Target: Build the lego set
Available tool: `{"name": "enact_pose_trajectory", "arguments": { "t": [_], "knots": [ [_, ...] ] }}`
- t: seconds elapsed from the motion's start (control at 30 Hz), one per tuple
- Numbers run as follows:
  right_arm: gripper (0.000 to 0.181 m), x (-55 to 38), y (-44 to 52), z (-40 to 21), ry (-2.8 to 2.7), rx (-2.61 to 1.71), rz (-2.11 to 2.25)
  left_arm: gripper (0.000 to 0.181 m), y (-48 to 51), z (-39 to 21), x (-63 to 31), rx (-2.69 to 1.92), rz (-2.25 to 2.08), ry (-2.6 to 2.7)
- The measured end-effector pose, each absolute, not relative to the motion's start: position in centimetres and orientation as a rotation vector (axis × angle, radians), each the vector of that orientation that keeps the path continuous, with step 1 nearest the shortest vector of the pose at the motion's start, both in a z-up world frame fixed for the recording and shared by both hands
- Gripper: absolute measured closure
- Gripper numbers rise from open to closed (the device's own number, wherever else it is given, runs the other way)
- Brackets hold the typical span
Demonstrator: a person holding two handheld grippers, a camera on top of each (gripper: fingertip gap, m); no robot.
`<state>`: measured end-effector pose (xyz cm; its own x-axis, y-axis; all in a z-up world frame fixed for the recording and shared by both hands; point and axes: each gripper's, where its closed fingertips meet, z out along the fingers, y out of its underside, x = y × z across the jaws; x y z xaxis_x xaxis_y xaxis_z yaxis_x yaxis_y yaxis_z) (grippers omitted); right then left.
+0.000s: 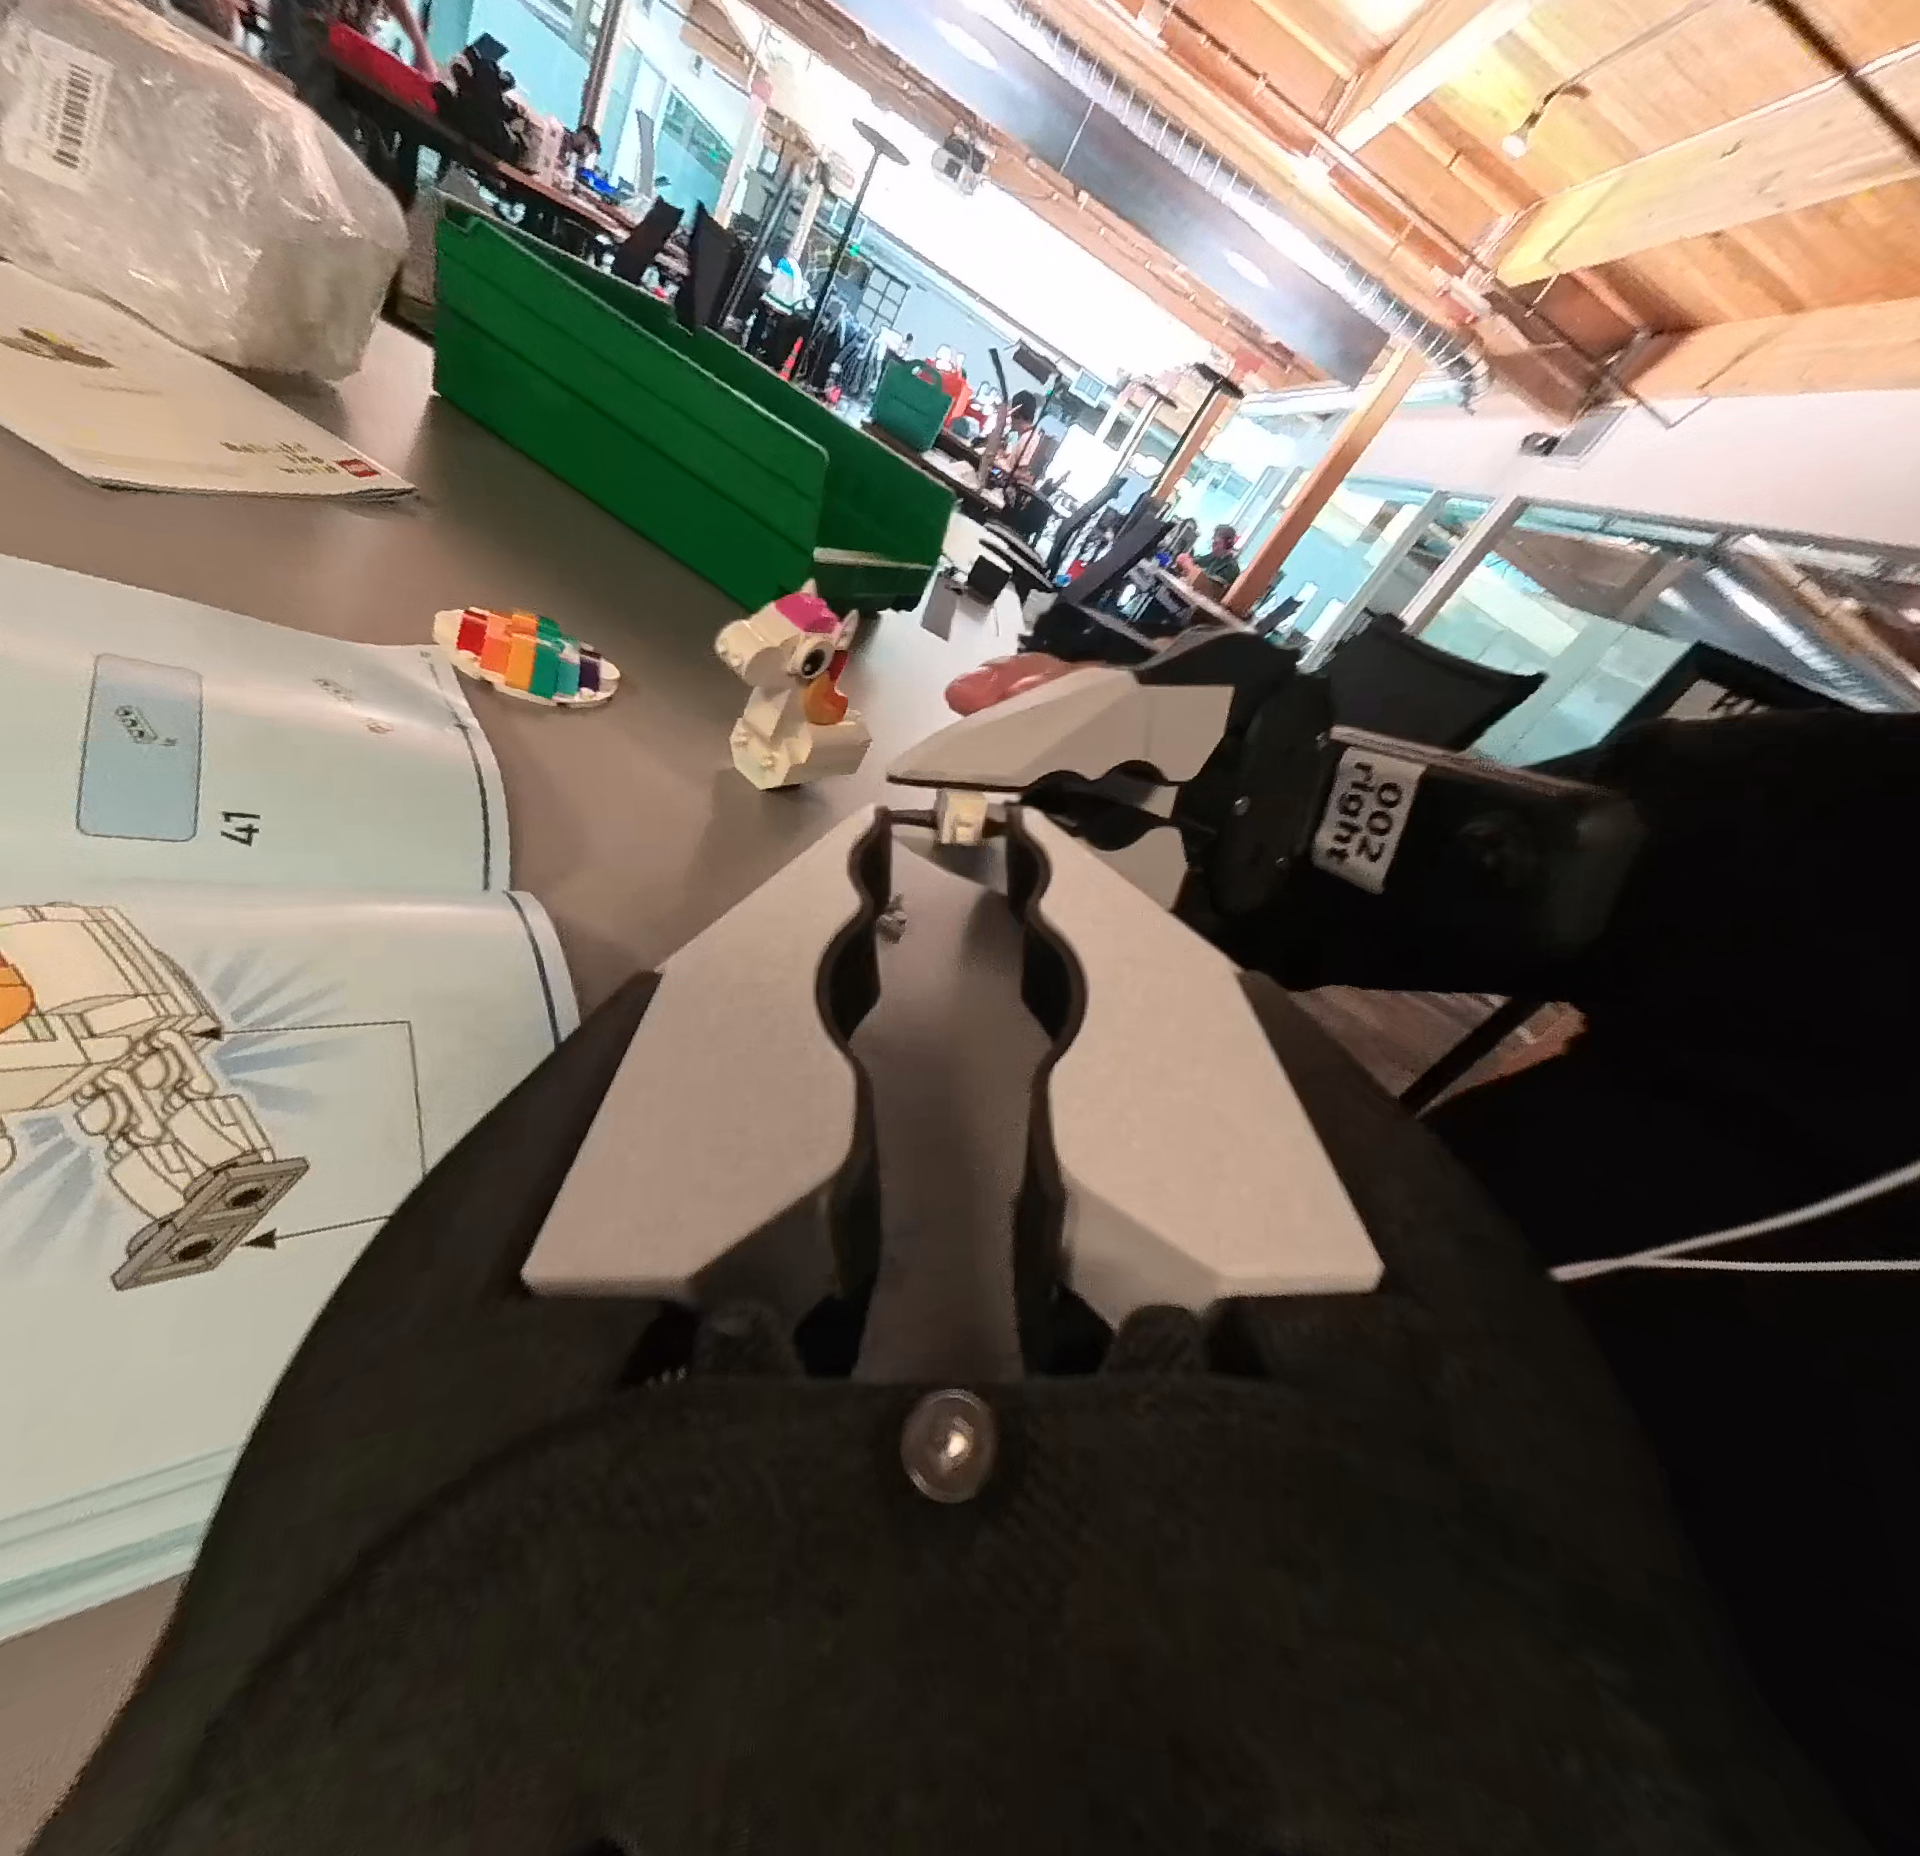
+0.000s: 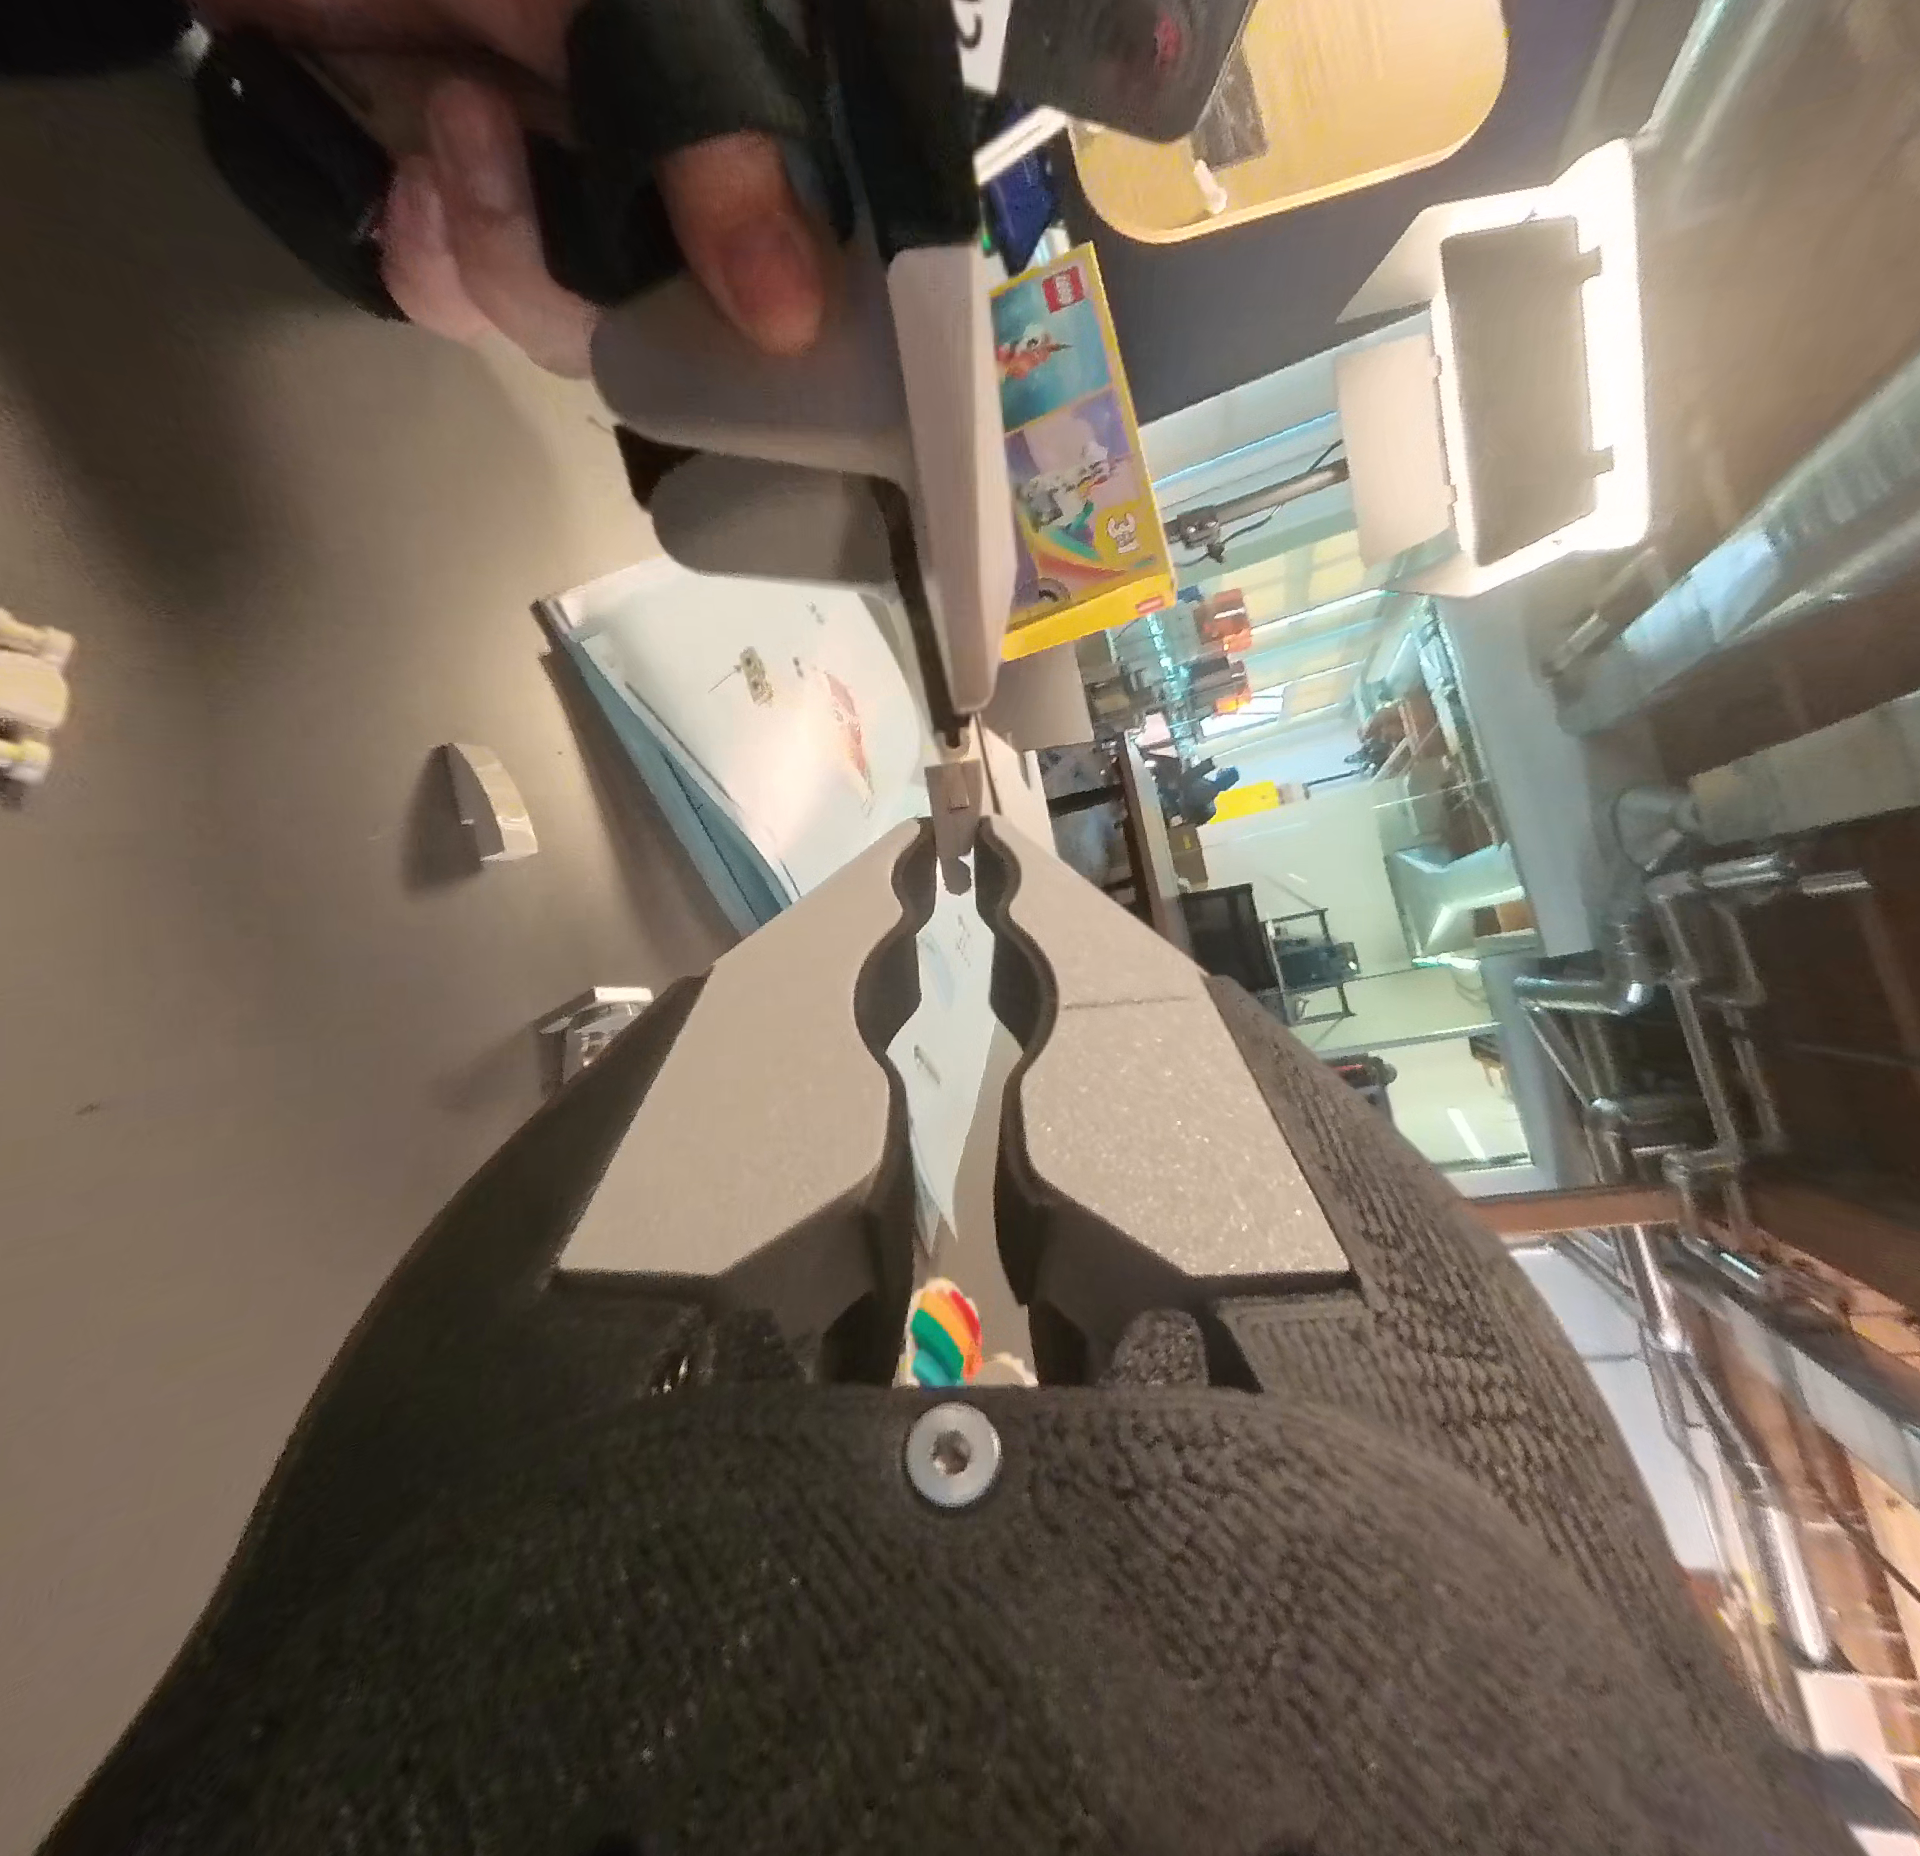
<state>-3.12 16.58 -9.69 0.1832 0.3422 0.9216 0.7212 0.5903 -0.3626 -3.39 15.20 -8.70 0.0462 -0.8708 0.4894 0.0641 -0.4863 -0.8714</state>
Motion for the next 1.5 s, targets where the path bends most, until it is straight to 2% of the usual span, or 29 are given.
{"name": "enact_pose_trajectory", "arguments": {
  "t": [0.17, 0.43, 0.73, 1.17, 1.5],
  "knots": [
    [0.176, -3.2, 16.7, -9.8, -1.409, -0.886, -0.371, 0.159, 14.6, -9.4, -2.9, -1.555, -1.525, 0.915],
    [0.176, -3.1, 16.2, -9.7, -1.423, -0.808, -0.428, 0.178, 14.3, -9.2, -2.7, -1.512, -1.479, 0.944],
    [0.177, -3.0, 16.3, -9.6, -1.399, -0.855, -0.437, 0.179, 14.4, -9.1, -2.6, -1.494, -1.326, 0.984],
    [0.177, -2.4, 17.3, -9.6, -1.359, -0.956, -0.481, 0.18, 15.2, -9.2, -2.3, -1.456, -0.891, 1.023],
    [0.177, -2.4, 17.3, -9.4, -1.342, -0.907, -0.51, 0.179, 15.2, -8.9, -2.3, -1.447, -0.919, 0.973]
  ]
}}
